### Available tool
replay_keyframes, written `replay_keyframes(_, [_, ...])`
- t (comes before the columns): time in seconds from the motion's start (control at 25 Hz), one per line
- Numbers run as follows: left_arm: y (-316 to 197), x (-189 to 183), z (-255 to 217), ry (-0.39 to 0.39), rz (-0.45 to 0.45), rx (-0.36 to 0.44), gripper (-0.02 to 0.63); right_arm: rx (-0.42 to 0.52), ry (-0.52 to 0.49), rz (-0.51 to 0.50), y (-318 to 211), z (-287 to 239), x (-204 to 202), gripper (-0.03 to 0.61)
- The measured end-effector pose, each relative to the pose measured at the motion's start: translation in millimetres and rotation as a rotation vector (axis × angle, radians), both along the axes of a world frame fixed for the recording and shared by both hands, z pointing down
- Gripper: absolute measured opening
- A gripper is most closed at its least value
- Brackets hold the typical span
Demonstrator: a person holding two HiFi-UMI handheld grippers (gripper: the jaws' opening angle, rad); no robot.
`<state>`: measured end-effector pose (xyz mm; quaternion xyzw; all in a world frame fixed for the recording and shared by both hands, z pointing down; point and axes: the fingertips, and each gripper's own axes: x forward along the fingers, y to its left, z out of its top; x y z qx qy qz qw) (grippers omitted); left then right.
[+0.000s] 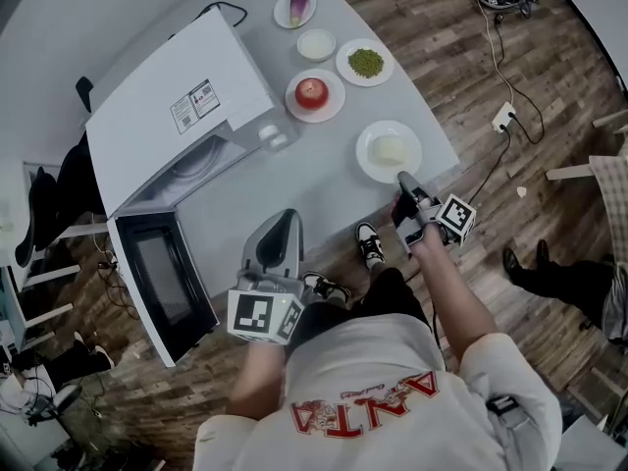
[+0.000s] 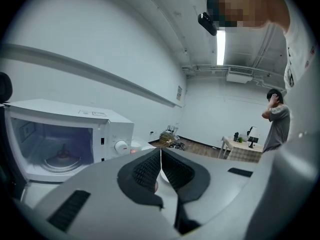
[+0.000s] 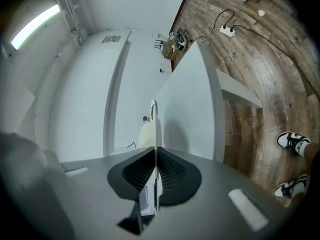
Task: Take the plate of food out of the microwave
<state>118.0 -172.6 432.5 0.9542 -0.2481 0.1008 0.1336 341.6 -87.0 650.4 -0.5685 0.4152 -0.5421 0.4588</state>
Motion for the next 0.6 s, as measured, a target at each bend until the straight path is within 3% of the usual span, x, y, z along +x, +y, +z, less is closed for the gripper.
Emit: replay_keyframes(0.6, [-1.3,3.0,7.4,-0.016,0.001,-0.013,0.012,-0.038,-0.017,0.014,-1.6,23.1,2.2,0.017])
